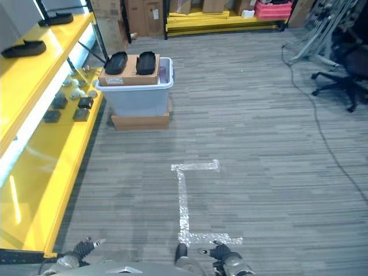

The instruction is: Move parts from the plastic box to the shelf.

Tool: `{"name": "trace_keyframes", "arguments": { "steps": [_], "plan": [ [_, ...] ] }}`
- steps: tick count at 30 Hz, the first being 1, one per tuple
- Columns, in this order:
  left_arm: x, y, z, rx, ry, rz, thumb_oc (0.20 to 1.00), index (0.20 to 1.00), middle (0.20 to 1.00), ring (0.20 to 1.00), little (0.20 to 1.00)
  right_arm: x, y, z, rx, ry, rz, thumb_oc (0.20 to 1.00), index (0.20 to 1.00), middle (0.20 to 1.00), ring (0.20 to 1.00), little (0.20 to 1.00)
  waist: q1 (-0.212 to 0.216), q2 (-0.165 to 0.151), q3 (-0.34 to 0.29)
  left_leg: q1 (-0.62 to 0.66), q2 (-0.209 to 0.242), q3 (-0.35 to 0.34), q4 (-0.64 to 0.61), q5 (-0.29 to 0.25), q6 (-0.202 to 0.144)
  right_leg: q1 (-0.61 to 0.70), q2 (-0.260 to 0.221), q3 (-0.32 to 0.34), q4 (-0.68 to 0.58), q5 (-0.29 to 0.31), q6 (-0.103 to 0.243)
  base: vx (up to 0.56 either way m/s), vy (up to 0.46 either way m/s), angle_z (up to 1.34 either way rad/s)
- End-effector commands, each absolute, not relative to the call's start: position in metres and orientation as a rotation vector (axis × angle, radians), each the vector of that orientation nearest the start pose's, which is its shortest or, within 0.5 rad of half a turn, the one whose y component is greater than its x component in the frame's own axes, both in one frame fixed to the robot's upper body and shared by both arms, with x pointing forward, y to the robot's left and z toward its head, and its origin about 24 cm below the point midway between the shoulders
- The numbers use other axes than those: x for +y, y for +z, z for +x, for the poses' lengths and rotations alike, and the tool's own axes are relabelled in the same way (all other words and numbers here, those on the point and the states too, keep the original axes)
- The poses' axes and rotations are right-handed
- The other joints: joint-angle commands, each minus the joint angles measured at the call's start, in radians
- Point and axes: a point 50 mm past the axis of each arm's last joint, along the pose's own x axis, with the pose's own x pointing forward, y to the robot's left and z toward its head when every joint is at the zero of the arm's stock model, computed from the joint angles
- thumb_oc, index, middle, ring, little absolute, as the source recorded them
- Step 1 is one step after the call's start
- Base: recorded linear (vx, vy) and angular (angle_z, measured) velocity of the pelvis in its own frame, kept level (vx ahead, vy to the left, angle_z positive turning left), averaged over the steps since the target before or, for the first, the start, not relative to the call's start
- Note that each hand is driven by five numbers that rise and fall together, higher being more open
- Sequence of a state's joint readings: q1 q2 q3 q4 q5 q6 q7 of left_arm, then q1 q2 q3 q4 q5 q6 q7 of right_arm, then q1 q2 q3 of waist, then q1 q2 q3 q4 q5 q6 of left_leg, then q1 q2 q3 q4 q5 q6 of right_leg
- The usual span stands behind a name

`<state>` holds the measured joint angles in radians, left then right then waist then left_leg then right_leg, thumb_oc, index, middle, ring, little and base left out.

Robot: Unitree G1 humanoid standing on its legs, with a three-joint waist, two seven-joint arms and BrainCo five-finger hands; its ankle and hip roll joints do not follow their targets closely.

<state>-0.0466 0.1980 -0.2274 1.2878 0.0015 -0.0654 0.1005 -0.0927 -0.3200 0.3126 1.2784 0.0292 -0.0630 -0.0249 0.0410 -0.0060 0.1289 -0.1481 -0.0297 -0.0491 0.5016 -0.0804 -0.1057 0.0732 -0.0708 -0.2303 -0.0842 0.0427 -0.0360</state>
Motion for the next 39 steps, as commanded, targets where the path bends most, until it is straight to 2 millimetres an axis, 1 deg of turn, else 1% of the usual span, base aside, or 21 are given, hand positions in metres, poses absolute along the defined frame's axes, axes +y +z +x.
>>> {"name": "trace_keyframes", "arguments": {
  "steps": [1,2,6,8,12,13,15,16,17,18,20,21,23,25,26,31,32,34,35,36,39],
  "plan": [
    [0.223,-0.154,0.128,1.084,0.016,0.412,1.0,1.0,1.0,1.0,1.0,-0.273,-0.142,0.124,1.145,0.006,-0.544,1.0,1.0,1.0,1.0,1.0,0.012,-0.003,0.049,0.033,0.028,0.066,-0.342,0.107,0.033,0.001,-0.03,0.009,0.082,-0.032,0.123,0.36,-0.021,0.51],
    [0.221,-0.156,0.122,1.105,-0.002,0.426,1.0,1.0,1.0,1.0,1.0,-0.277,-0.138,0.129,1.121,-0.029,-0.527,1.0,1.0,1.0,1.0,1.0,0.024,0.012,0.05,0.014,0.037,0.063,-0.474,0.185,0.026,0.033,-0.014,0.012,0.044,-0.031,0.13,0.28,0.006,0.28],
    [0.222,-0.16,0.109,1.151,0.004,0.424,1.0,1.0,1.0,1.0,1.0,-0.278,-0.133,0.142,1.078,-0.061,-0.509,1.0,1.0,1.0,1.0,1.0,0.038,0.022,0.041,-0.01,0.045,0.077,-0.57,0.223,0.01,0.076,-0.006,0.033,0.0,-0.041,0.148,0.27,0.045,-0.21],
    [0.226,-0.161,0.101,1.18,0.007,0.437,1.0,1.0,1.0,1.0,1.0,-0.274,-0.134,0.143,1.079,-0.051,-0.503,1.0,1.0,1.0,1.0,1.0,0.052,0.025,0.03,-0.011,0.057,0.085,-0.536,0.252,0.005,0.113,-0.001,0.044,0.013,-0.07,0.148,0.34,0.096,-0.5],
    [0.233,-0.163,0.089,1.232,-0.017,0.463,1.0,1.0,1.0,1.0,1.0,-0.262,-0.144,0.13,1.128,-0.033,-0.453,1.0,1.0,1.0,1.0,1.0,0.069,-0.001,-0.012,0.006,0.034,0.106,-0.424,0.171,0.064,0.138,-0.051,0.051,0.186,-0.122,0.174,0.39,0.184,-0.28],
    [0.236,-0.163,0.088,1.234,-0.018,0.474,1.0,1.0,1.0,1.0,1.0,-0.261,-0.145,0.126,1.139,-0.04,-0.433,1.0,1.0,1.0,1.0,1.0,0.07,-0.003,-0.016,0.024,0.031,0.113,-0.424,0.157,0.077,0.111,-0.06,0.061,0.26,-0.11,0.18,0.34,0.262,-0.04],
    [0.241,-0.16,0.095,1.214,-0.007,0.495,1.0,1.0,1.0,1.0,1.0,-0.255,-0.148,0.124,1.133,-0.082,-0.339,1.0,1.0,1.0,1.0,1.0,0.041,-0.002,-0.007,0.068,0.012,0.119,-0.418,0.122,0.11,0.028,-0.079,0.111,0.456,0.003,0.206,0.22,0.231,0.01],
    [0.241,-0.16,0.095,1.214,-0.007,0.495,1.0,1.0,1.0,1.0,1.0,-0.255,-0.148,0.124,1.133,-0.082,-0.339,1.0,1.0,1.0,1.0,1.0,0.041,-0.002,-0.007,0.068,0.012,0.119,-0.418,0.122,0.11,0.027,-0.079,0.111,0.456,0.003,0.206,0.2,0.234,0.13],
    [0.245,-0.156,0.107,1.179,0.006,0.509,1.0,1.0,1.0,1.0,1.0,-0.25,-0.148,0.127,1.12,-0.075,-0.327,1.0,1.0,1.0,1.0,1.0,0.018,0.017,0.017,0.102,0.012,0.108,-0.413,0.104,0.129,-0.056,-0.064,0.143,0.617,0.063,0.209,0.21,0.202,0.18],
    [0.247,-0.153,0.113,1.16,0.011,0.521,1.0,1.0,1.0,1.0,1.0,-0.249,-0.147,0.129,1.114,-0.069,-0.332,1.0,1.0,1.0,1.0,1.0,0.011,0.031,0.023,0.127,0.018,0.105,-0.422,0.092,0.133,-0.098,-0.068,0.134,0.648,0.054,0.203,0.31,0.234,0.27],
    [0.254,-0.147,0.126,1.123,0.029,0.548,1.0,1.0,1.0,1.0,1.0,-0.246,-0.148,0.13,1.109,-0.043,-0.349,1.0,1.0,1.0,1.0,1.0,-0.006,0.035,0.034,0.181,0.013,0.089,-0.449,0.075,0.129,-0.144,-0.084,0.091,0.56,0.015,0.187,0.39,0.043,0.26],
    [0.259,-0.143,0.134,1.098,0.061,0.547,1.0,1.0,1.0,1.0,1.0,-0.247,-0.147,0.131,1.106,-0.039,-0.369,1.0,1.0,1.0,1.0,1.0,-0.014,0.029,0.03,0.211,0.01,0.084,-0.472,0.059,0.115,-0.162,-0.105,0.044,0.377,0.003,0.181,0.36,-0.046,0.35],
    [0.258,-0.142,0.138,1.081,0.075,0.533,1.0,1.0,1.0,1.0,1.0,-0.247,-0.148,0.13,1.108,-0.047,-0.364,1.0,1.0,1.0,1.0,1.0,-0.026,0.028,0.035,0.237,0.012,0.073,-0.49,0.051,0.104,-0.158,-0.105,0.029,0.283,0.02,0.185,0.31,-0.087,0.06],
    [0.257,-0.142,0.14,1.076,0.076,0.526,1.0,1.0,1.0,1.0,1.0,-0.248,-0.148,0.128,1.113,-0.053,-0.362,1.0,1.0,1.0,1.0,1.0,-0.035,0.025,0.036,0.259,0.013,0.068,-0.509,0.047,0.099,-0.164,-0.092,0.04,0.204,0.039,0.191,0.28,-0.102,0.01],
    [0.254,-0.139,0.148,1.05,0.075,0.523,1.0,1.0,1.0,1.0,1.0,-0.25,-0.149,0.123,1.13,-0.063,-0.36,1.0,1.0,1.0,1.0,1.0,-0.062,0.02,0.031,0.293,0.022,0.049,-0.543,0.039,0.085,-0.194,-0.063,0.125,0.112,0.077,0.2,0.33,-0.159,0.27],
    [0.236,-0.147,0.14,1.07,0.047,0.477,1.0,1.0,1.0,1.0,1.0,-0.257,-0.155,0.098,1.214,-0.099,-0.334,1.0,1.0,1.0,1.0,1.0,-0.085,0.018,-0.005,0.332,0.061,0.022,-0.462,-0.011,0.052,-0.175,-0.037,0.148,0.143,0.061,0.175,0.37,-0.243,0.5],
    [0.225,-0.152,0.133,1.097,0.041,0.427,1.0,1.0,1.0,1.0,1.0,-0.262,-0.155,0.091,1.237,-0.108,-0.344,1.0,1.0,1.0,1.0,1.0,-0.084,0.018,-0.006,0.288,0.07,0.006,-0.321,0.046,0.018,-0.132,-0.03,0.119,0.129,0.043,0.149,0.47,-0.424,0.62],
    [0.217,-0.157,0.125,1.118,0.027,0.395,1.0,1.0,1.0,1.0,1.0,-0.268,-0.152,0.095,1.227,-0.122,-0.354,1.0,1.0,1.0,1.0,1.0,-0.073,0.011,0.007,0.224,0.045,-0.024,-0.159,0.1,0.005,-0.094,-0.028,0.112,0.112,0.035,0.13,0.23,-0.247,0.31],
    [0.217,-0.157,0.125,1.118,0.027,0.395,1.0,1.0,1.0,1.0,1.0,-0.268,-0.152,0.095,1.227,-0.122,-0.354,1.0,1.0,1.0,1.0,1.0,-0.073,0.011,0.007,0.223,0.045,-0.024,-0.158,0.1,0.005,-0.094,-0.028,0.112,0.112,0.035,0.13,0.2,-0.228,0.26],
    [0.214,-0.159,0.121,1.139,0.018,0.388,1.0,1.0,1.0,1.0,1.0,-0.274,-0.148,0.103,1.201,-0.142,-0.35,1.0,1.0,1.0,1.0,1.0,-0.055,-0.009,0.034,0.15,0.02,-0.021,-0.015,0.145,-0.013,-0.052,-0.035,0.113,0.095,0.027,0.113,0.2,-0.231,0.03],
    [0.214,-0.163,0.109,1.188,0.008,0.374,1.0,1.0,1.0,1.0,1.0,-0.282,-0.144,0.109,1.19,-0.151,-0.372,1.0,1.0,1.0,1.0,1.0,-0.03,-0.02,0.046,0.06,0.069,0.082,-0.069,0.136,-0.004,0.008,-0.042,0.073,0.065,-0.001,0.105,0.26,-0.202,0.02]
  ]
}}
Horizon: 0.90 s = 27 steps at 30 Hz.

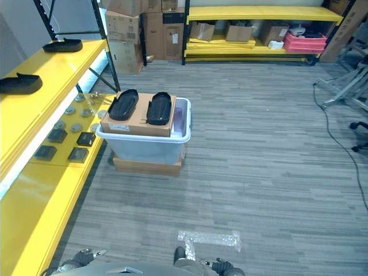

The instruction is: Move parts from the plastic box to the shelf.

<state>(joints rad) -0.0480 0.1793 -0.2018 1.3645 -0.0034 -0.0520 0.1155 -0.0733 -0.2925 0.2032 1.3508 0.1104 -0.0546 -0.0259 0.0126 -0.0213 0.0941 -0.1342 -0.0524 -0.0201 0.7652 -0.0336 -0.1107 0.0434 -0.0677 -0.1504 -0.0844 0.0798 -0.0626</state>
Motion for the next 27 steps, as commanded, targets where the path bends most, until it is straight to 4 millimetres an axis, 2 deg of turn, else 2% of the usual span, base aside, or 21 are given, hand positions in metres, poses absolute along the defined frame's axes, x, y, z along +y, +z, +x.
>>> {"name": "trace_keyframes", "arguments": {
  "steps": [1,3,5,6,7,8,10,12,13,14,15,16,17,18,19,22,23,24,26,27],
  "plan": [
    [0.214,-0.164,0.104,1.207,-0.005,0.385,1.0,1.0,1.0,1.0,1.0,-0.285,-0.142,0.11,1.188,-0.161,-0.371,1.0,1.0,1.0,1.0,1.0,0.006,-0.001,0.074,0.037,0.098,0.069,-0.399,0.081,0.005,0.054,-0.041,-0.015,0.057,-0.049,0.133,0.29,-0.065,0.06],
    [0.216,-0.167,0.092,1.246,-0.026,0.406,1.0,1.0,1.0,1.0,1.0,-0.29,-0.139,0.115,1.158,-0.203,-0.343,1.0,1.0,1.0,1.0,1.0,0.011,0.02,0.071,0.052,0.104,0.097,-0.6,0.081,0.017,0.081,-0.027,-0.023,0.042,-0.064,0.147,0.3,0.011,0.22],
    [0.218,-0.169,0.081,1.279,-0.027,0.417,1.0,1.0,1.0,1.0,1.0,-0.293,-0.135,0.121,1.118,-0.241,-0.302,1.0,1.0,1.0,1.0,1.0,0.019,0.045,0.066,0.036,0.116,0.083,-0.75,0.16,0.01,0.102,-0.01,-0.023,0.03,-0.08,0.154,0.3,0.068,0.07],
    [0.219,-0.169,0.078,1.291,-0.025,0.419,1.0,1.0,1.0,1.0,1.0,-0.295,-0.134,0.123,1.107,-0.254,-0.287,1.0,1.0,1.0,1.0,1.0,0.022,0.051,0.063,0.029,0.122,0.085,-0.785,0.176,0.003,0.112,-0.007,-0.026,0.026,-0.086,0.157,0.19,0.049,0.08],
    [0.219,-0.169,0.078,1.291,-0.025,0.419,1.0,1.0,1.0,1.0,1.0,-0.295,-0.134,0.123,1.107,-0.254,-0.287,1.0,1.0,1.0,1.0,1.0,0.022,0.05,0.064,0.032,0.121,0.086,-0.788,0.178,0.003,0.114,-0.008,-0.026,0.026,-0.087,0.157,0.35,0.128,0.03],
    [0.224,-0.169,0.073,1.307,-0.023,0.429,1.0,1.0,1.0,1.0,1.0,-0.293,-0.134,0.126,1.104,-0.241,-0.284,1.0,1.0,1.0,1.0,1.0,0.032,0.061,0.052,0.028,0.138,0.107,-0.814,0.212,-0.009,0.151,-0.003,-0.023,0.028,-0.117,0.165,0.26,0.107,-0.25],
    [0.226,-0.169,0.072,1.31,-0.016,0.432,1.0,1.0,1.0,1.0,1.0,-0.289,-0.136,0.124,1.113,-0.232,-0.274,1.0,1.0,1.0,1.0,1.0,0.038,0.061,0.042,0.041,0.137,0.108,-0.808,0.2,0.001,0.164,-0.004,-0.018,0.038,-0.134,0.168,0.28,0.131,-0.36],
    [0.229,-0.168,0.073,1.309,-0.004,0.432,1.0,1.0,1.0,1.0,1.0,-0.282,-0.14,0.118,1.116,-0.262,-0.183,1.0,1.0,1.0,1.0,1.0,0.036,0.054,0.022,0.054,0.13,0.121,-0.793,0.191,0.015,0.176,-0.022,-0.017,0.085,-0.154,0.177,0.28,0.178,-0.2],
    [0.23,-0.168,0.071,1.312,-0.005,0.432,1.0,1.0,1.0,1.0,1.0,-0.279,-0.142,0.116,1.106,-0.285,-0.136,1.0,1.0,1.0,1.0,1.0,0.033,0.05,0.012,0.071,0.125,0.126,-0.799,0.178,0.028,0.165,-0.031,-0.016,0.141,-0.159,0.186,0.27,0.292,-0.12],
    [0.234,-0.166,0.078,1.289,-0.013,0.457,1.0,1.0,1.0,1.0,1.0,-0.27,-0.144,0.117,1.079,-0.298,-0.084,1.0,1.0,1.0,1.0,1.0,0.016,0.051,0.019,0.123,0.117,0.133,-0.812,0.146,0.062,0.068,-0.044,0.016,0.352,-0.117,0.217,0.19,0.242,-0.01],
    [0.234,-0.166,0.078,1.289,-0.013,0.457,1.0,1.0,1.0,1.0,1.0,-0.27,-0.144,0.117,1.079,-0.298,-0.084,1.0,1.0,1.0,1.0,1.0,0.019,0.05,0.018,0.123,0.115,0.136,-0.813,0.146,0.063,0.062,-0.047,0.02,0.36,-0.121,0.218,0.11,0.251,-0.06],
    [0.237,-0.162,0.09,1.249,-0.006,0.475,1.0,1.0,1.0,1.0,1.0,-0.267,-0.143,0.123,1.051,-0.318,-0.06,1.0,1.0,1.0,1.0,1.0,-0.002,0.051,0.039,0.141,0.116,0.137,-0.815,0.138,0.074,0.003,-0.048,0.042,0.452,-0.057,0.246,0.01,0.142,-0.14],
    [0.238,-0.16,0.098,1.224,-0.002,0.482,1.0,1.0,1.0,1.0,1.0,-0.264,-0.142,0.128,1.03,-0.315,-0.043,1.0,1.0,1.0,1.0,1.0,-0.011,0.055,0.055,0.151,0.122,0.138,-0.817,0.138,0.08,-0.041,-0.045,0.061,0.525,-0.028,0.258,0.02,0.199,-0.19],
    [0.24,-0.156,0.112,1.175,0.002,0.501,1.0,1.0,1.0,1.0,1.0,-0.26,-0.141,0.135,1.0,-0.316,-0.012,1.0,1.0,1.0,1.0,1.0,-0.027,0.064,0.076,0.162,0.133,0.128,-0.824,0.141,0.085,-0.099,-0.021,0.092,0.604,-0.016,0.262,0.04,0.151,0.08],
    [0.242,-0.152,0.124,1.135,0.01,0.512,1.0,1.0,1.0,1.0,1.0,-0.258,-0.139,0.139,0.98,-0.323,-0.004,1.0,1.0,1.0,1.0,1.0,-0.031,0.069,0.083,0.173,0.136,0.124,-0.839,0.136,0.084,-0.136,-0.018,0.109,0.619,-0.033,0.256,0.1,0.103,0.29],
    [0.244,-0.141,0.149,1.039,0.048,0.516,1.0,1.0,1.0,1.0,1.0,-0.254,-0.135,0.15,0.926,-0.314,-0.002,1.0,1.0,1.0,1.0,1.0,-0.032,0.063,0.081,0.178,0.13,0.104,-0.846,0.121,0.07,-0.102,-0.066,0.09,0.4,-0.065,0.233,0.15,-0.019,0.27],
    [0.244,-0.141,0.149,1.039,0.048,0.516,1.0,1.0,1.0,1.0,1.0,-0.254,-0.135,0.15,0.926,-0.314,-0.002,1.0,1.0,1.0,1.0,1.0,-0.032,0.063,0.081,0.178,0.13,0.104,-0.846,0.121,0.07,-0.102,-0.066,0.09,0.4,-0.065,0.233,0.16,-0.133,0.04],
    [0.244,-0.135,0.162,0.983,0.084,0.49,1.0,1.0,1.0,1.0,1.0,-0.252,-0.126,0.163,0.848,-0.291,-0.058,1.0,1.0,1.0,1.0,1.0,-0.037,0.049,0.076,0.181,0.128,0.094,-0.852,0.108,0.055,-0.117,-0.09,0.093,0.21,-0.039,0.228,0.16,-0.151,0.01],
    [0.243,-0.136,0.161,0.982,0.083,0.48,1.0,1.0,1.0,1.0,1.0,-0.252,-0.122,0.164,0.819,-0.275,-0.112,1.0,1.0,1.0,1.0,1.0,-0.044,0.039,0.076,0.187,0.125,0.083,-0.848,0.102,0.053,-0.087,-0.09,0.096,0.161,-0.034,0.229,0.11,-0.125,0.03],
    [0.24,-0.136,0.162,0.972,0.099,0.472,1.0,1.0,1.0,1.0,1.0,-0.252,-0.116,0.172,0.778,-0.274,-0.168,1.0,1.0,1.0,1.0,1.0,-0.041,0.032,0.074,0.185,0.129,0.094,-0.846,0.1,0.05,-0.079,-0.102,0.082,0.14,-0.016,0.238,0.09,-0.144,0.13]
  ]
}}
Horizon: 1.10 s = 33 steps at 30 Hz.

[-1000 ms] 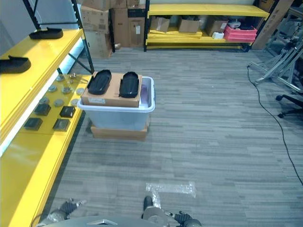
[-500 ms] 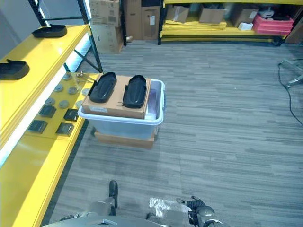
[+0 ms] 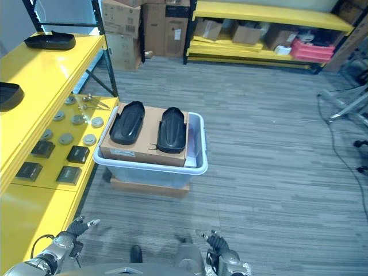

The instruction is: Move parts from the plastic box to the shelf.

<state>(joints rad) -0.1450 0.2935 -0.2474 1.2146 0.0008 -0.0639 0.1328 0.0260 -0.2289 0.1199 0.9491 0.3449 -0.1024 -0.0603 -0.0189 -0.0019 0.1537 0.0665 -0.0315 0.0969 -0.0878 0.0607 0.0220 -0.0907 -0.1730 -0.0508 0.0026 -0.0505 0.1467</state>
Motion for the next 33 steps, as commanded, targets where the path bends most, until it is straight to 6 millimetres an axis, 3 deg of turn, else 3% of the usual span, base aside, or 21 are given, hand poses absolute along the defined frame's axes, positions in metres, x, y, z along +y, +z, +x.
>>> {"name": "trace_keyframes", "arguments": {
  "steps": [1,2,3,7,12,13,15,16,21,22,23,24,27,28,30,33],
  "plan": [
    [0.233,-0.14,0.156,0.987,0.105,0.468,1.0,1.0,1.0,1.0,1.0,-0.243,-0.096,0.192,0.637,-0.186,-0.296,1.0,1.0,1.0,1.0,1.0,-0.009,0.007,0.008,-0.019,0.116,-0.015,0.002,0.015,-0.091,0.066,0.01,-0.027,0.028,0.116,0.021,0.17,-0.236,0.25],
    [0.218,-0.148,0.143,1.015,0.066,0.472,1.0,1.0,1.0,1.0,1.0,-0.248,-0.079,0.199,0.536,-0.195,-0.385,1.0,1.0,1.0,1.0,1.0,-0.013,0.011,0.005,-0.023,0.12,-0.02,0.0,0.015,-0.1,0.091,0.018,-0.055,-0.002,0.115,0.015,0.16,-0.191,0.11],
    [0.218,-0.148,0.142,1.015,0.065,0.472,1.0,1.0,1.0,1.0,1.0,-0.249,-0.079,0.199,0.537,-0.195,-0.386,1.0,1.0,1.0,1.0,1.0,-0.013,0.011,0.004,-0.023,0.12,-0.022,0.0,0.015,-0.1,0.092,0.018,-0.056,-0.003,0.116,0.015,0.11,-0.131,0.06],
    [0.192,-0.16,0.122,1.068,-0.027,0.484,1.0,1.0,1.0,1.0,1.0,-0.253,-0.042,0.226,0.339,-0.252,-0.425,1.0,1.0,1.0,1.0,1.0,-0.012,0.024,0.009,-0.051,0.132,-0.032,0.0,0.017,-0.121,0.119,0.023,-0.109,-0.084,0.127,0.018,0.05,-0.081,0.1],
    [0.186,-0.167,0.099,1.142,-0.091,0.55,1.0,1.0,1.0,1.0,1.0,-0.246,0.01,0.265,0.085,-0.308,-0.423,1.0,1.0,1.0,1.0,1.0,0.008,0.03,0.024,-0.078,0.14,-0.029,0.0,0.019,-0.129,0.106,0.023,-0.113,-0.09,0.128,0.019,0.04,-0.028,0.03],
    [0.187,-0.166,0.102,1.117,-0.069,0.553,1.0,1.0,1.0,1.0,1.0,-0.248,0.021,0.276,0.046,-0.347,-0.428,1.0,1.0,1.0,1.0,1.0,0.023,0.034,0.031,-0.09,0.138,-0.034,0.0,0.019,-0.129,0.099,0.019,-0.115,-0.09,0.127,0.021,0.03,0.01,-0.02],
    [0.187,-0.166,0.103,1.116,-0.068,0.553,1.0,1.0,1.0,1.0,1.0,-0.248,0.021,0.277,0.045,-0.347,-0.427,1.0,1.0,1.0,1.0,1.0,0.022,0.034,0.032,-0.091,0.138,-0.034,0.0,0.019,-0.129,0.098,0.019,-0.116,-0.09,0.127,0.021,0.0,0.01,0.1],
    [0.192,-0.164,0.106,1.11,0.005,0.514,1.0,1.0,1.0,1.0,1.0,-0.247,0.04,0.296,-0.008,-0.384,-0.424,1.0,1.0,1.0,1.0,1.0,0.041,0.035,0.049,-0.114,0.134,-0.045,0.0,0.024,-0.129,0.084,0.013,-0.124,-0.09,0.133,0.024,-0.04,0.016,0.13],
    [0.193,-0.159,0.121,1.05,0.013,0.543,1.0,1.0,1.0,1.0,1.0,-0.255,0.081,0.338,-0.069,-0.459,-0.46,1.0,1.0,1.0,1.0,1.0,0.087,0.048,0.089,-0.175,0.118,-0.069,0.0,0.037,-0.129,0.039,-0.001,-0.139,-0.09,0.149,0.029,-0.04,0.041,0.18],
    [0.192,-0.159,0.122,1.048,0.014,0.542,1.0,1.0,1.0,1.0,1.0,-0.255,0.082,0.339,-0.071,-0.459,-0.46,1.0,1.0,1.0,1.0,1.0,0.086,0.048,0.089,-0.177,0.118,-0.07,0.0,0.037,-0.129,0.038,-0.002,-0.14,-0.09,0.149,0.029,-0.08,0.055,0.29],
    [0.191,-0.156,0.132,1.011,0.01,0.54,1.0,1.0,1.0,1.0,1.0,-0.262,0.107,0.355,-0.107,-0.495,-0.485,1.0,1.0,1.0,1.0,1.0,0.103,0.056,0.106,-0.212,0.11,-0.079,0.0,0.045,-0.133,0.012,-0.009,-0.149,-0.09,0.159,0.032,-0.06,0.058,0.35],
    [0.19,-0.155,0.135,1.0,0.005,0.541,1.0,1.0,1.0,1.0,1.0,-0.267,0.118,0.362,-0.113,-0.522,-0.477,1.0,1.0,1.0,1.0,1.0,0.113,0.059,0.112,-0.225,0.106,-0.083,0.0,0.049,-0.133,0.002,-0.012,-0.153,-0.09,0.164,0.033,-0.06,0.075,0.31],
    [0.186,-0.153,0.141,0.979,-0.007,0.54,1.0,1.0,1.0,1.0,1.0,-0.272,0.136,0.372,-0.128,-0.552,-0.488,1.0,1.0,1.0,1.0,1.0,0.123,0.064,0.12,-0.245,0.101,-0.089,0.0,0.053,-0.134,-0.014,-0.015,-0.156,-0.09,0.167,0.033,0.0,0.051,0.16],
    [0.183,-0.15,0.148,0.952,-0.01,0.537,1.0,1.0,1.0,1.0,1.0,-0.276,0.155,0.379,-0.145,-0.583,-0.508,1.0,1.0,1.0,1.0,1.0,0.134,0.067,0.131,-0.267,0.094,-0.097,0.0,0.057,-0.135,-0.029,-0.02,-0.158,-0.09,0.172,0.036,0.01,0.055,0.17],
    [0.18,-0.148,0.154,0.931,-0.012,0.53,1.0,1.0,1.0,1.0,1.0,-0.281,0.17,0.384,-0.154,-0.603,-0.511,1.0,1.0,1.0,1.0,1.0,0.138,0.07,0.14,-0.284,0.089,-0.105,0.0,0.061,-0.135,-0.043,-0.024,-0.162,-0.09,0.177,0.037,0.0,0.05,0.09],
    [0.176,-0.146,0.16,0.911,-0.027,0.518,1.0,1.0,1.0,1.0,1.0,-0.293,0.181,0.388,-0.108,-0.63,-0.555,1.0,1.0,1.0,1.0,1.0,0.153,0.077,0.15,-0.307,0.079,-0.122,0.0,0.069,-0.136,-0.054,-0.029,-0.168,-0.09,0.18,0.039,0.0,0.023,0.15]
  ]
}}
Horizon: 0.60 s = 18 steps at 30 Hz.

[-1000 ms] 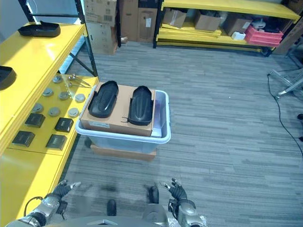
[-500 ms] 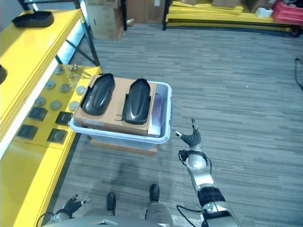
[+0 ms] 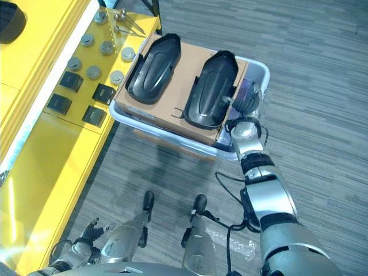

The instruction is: Move parts from the plastic box to the shelf.

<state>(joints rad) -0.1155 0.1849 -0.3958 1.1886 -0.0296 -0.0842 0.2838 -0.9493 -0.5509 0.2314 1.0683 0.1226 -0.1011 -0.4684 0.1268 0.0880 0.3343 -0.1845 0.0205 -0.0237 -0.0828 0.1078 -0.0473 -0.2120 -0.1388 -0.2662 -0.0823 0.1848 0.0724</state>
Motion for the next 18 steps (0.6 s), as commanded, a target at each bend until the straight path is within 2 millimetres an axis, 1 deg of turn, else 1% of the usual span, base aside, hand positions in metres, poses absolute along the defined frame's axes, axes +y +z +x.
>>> {"name": "trace_keyframes", "arguments": {
  "steps": [1,2,4,5,6,7,9,10,11,13,15,18],
  "plan": [
    [0.176,-0.146,0.161,0.91,-0.027,0.517,1.0,1.0,1.0,1.0,1.0,-0.293,0.182,0.388,-0.11,-0.63,-0.555,1.0,1.0,1.0,1.0,1.0,0.005,-0.012,-0.03,-0.057,0.026,-0.002,-0.004,0.022,-0.066,0.066,-0.063,0.046,-0.005,-0.055,0.114,0.0,0.011,0.28],
    [0.175,-0.146,0.161,0.909,-0.038,0.519,1.0,1.0,1.0,1.0,1.0,-0.298,0.183,0.388,-0.088,-0.649,-0.571,1.0,1.0,1.0,1.0,1.0,0.011,-0.009,-0.026,-0.064,0.023,-0.008,-0.004,0.025,-0.068,0.064,-0.066,0.041,-0.005,-0.054,0.114,0.0,0.02,0.27],
    [0.171,-0.144,0.166,0.89,-0.06,0.523,1.0,1.0,1.0,1.0,1.0,-0.313,0.178,0.385,0.022,-0.67,-0.621,1.0,1.0,1.0,1.0,1.0,0.029,0.002,-0.015,-0.086,0.014,-0.027,-0.004,0.032,-0.069,0.055,-0.072,0.027,-0.005,-0.05,0.117,-0.01,0.02,0.12],
    [0.171,-0.144,0.167,0.89,-0.06,0.522,1.0,1.0,1.0,1.0,1.0,-0.313,0.179,0.385,0.021,-0.67,-0.622,1.0,1.0,1.0,1.0,1.0,0.028,0.003,-0.015,-0.087,0.014,-0.028,-0.004,0.032,-0.069,0.055,-0.072,0.026,-0.005,-0.05,0.118,-0.01,0.005,0.08],
    [0.169,-0.143,0.168,0.885,-0.071,0.521,1.0,1.0,1.0,1.0,1.0,-0.318,0.178,0.384,0.055,-0.683,-0.637,1.0,1.0,1.0,1.0,1.0,0.034,0.008,-0.011,-0.093,0.011,-0.033,-0.004,0.035,-0.069,0.052,-0.074,0.022,-0.005,-0.05,0.118,0.0,0.017,0.24],
    [0.167,-0.142,0.171,0.873,-0.079,0.521,1.0,1.0,1.0,1.0,1.0,-0.323,0.174,0.382,0.117,-0.684,-0.661,1.0,1.0,1.0,1.0,1.0,0.042,0.014,-0.009,-0.1,0.005,-0.041,-0.004,0.038,-0.069,0.05,-0.076,0.014,-0.005,-0.049,0.119,0.0,0.022,0.28],
    [0.166,-0.141,0.173,0.873,-0.091,0.517,1.0,1.0,1.0,1.0,1.0,-0.323,0.16,0.38,0.219,-0.625,-0.732,1.0,1.0,1.0,1.0,1.0,0.05,0.018,-0.005,-0.106,0.0,-0.056,-0.004,0.04,-0.07,0.053,-0.079,0.005,-0.005,-0.05,0.12,0.02,0.011,0.19],
    [0.166,-0.141,0.173,0.873,-0.091,0.517,1.0,1.0,1.0,1.0,1.0,-0.323,0.16,0.38,0.219,-0.624,-0.732,0.947,0.947,0.947,0.947,0.947,0.05,0.018,-0.005,-0.106,0.0,-0.056,-0.004,0.04,-0.07,0.054,-0.079,0.004,-0.005,-0.05,0.12,0.03,-0.018,0.08],
    [0.165,-0.141,0.175,0.869,-0.107,0.519,1.0,1.0,1.0,1.0,1.0,-0.328,0.147,0.375,0.284,-0.601,-0.768,0.2,0.2,0.2,0.2,0.2,0.056,0.022,-0.009,-0.109,-0.004,-0.07,-0.004,0.042,-0.07,0.057,-0.08,-0.008,-0.005,-0.055,0.12,0.03,-0.021,0.07],
    [0.165,-0.14,0.175,0.865,-0.115,0.52,1.0,1.0,1.0,1.0,1.0,-0.332,0.143,0.372,0.307,-0.605,-0.763,0.2,0.2,0.2,0.2,0.2,0.06,0.025,-0.013,-0.109,-0.005,-0.074,-0.004,0.042,-0.069,0.06,-0.082,-0.013,-0.005,-0.056,0.121,0.02,-0.012,0.14],
    [0.163,-0.14,0.176,0.857,-0.121,0.516,1.0,1.0,1.0,1.0,1.0,-0.335,0.135,0.368,0.326,-0.614,-0.712,0.2,0.2,0.2,0.2,0.2,0.06,0.028,-0.02,-0.107,-0.007,-0.08,-0.004,0.041,-0.067,0.066,-0.087,-0.02,-0.005,-0.058,0.122,0.03,0.008,0.14],
    [0.163,-0.14,0.175,0.855,-0.131,0.52,1.0,1.0,1.0,1.0,1.0,-0.334,0.124,0.365,0.335,-0.592,-0.706,0.2,0.2,0.2,0.2,0.2,0.057,0.027,-0.027,-0.1,-0.01,-0.084,-0.004,0.039,-0.065,0.074,-0.088,-0.019,-0.005,-0.061,0.123,0.02,0.009,0.07]
  ]
}}
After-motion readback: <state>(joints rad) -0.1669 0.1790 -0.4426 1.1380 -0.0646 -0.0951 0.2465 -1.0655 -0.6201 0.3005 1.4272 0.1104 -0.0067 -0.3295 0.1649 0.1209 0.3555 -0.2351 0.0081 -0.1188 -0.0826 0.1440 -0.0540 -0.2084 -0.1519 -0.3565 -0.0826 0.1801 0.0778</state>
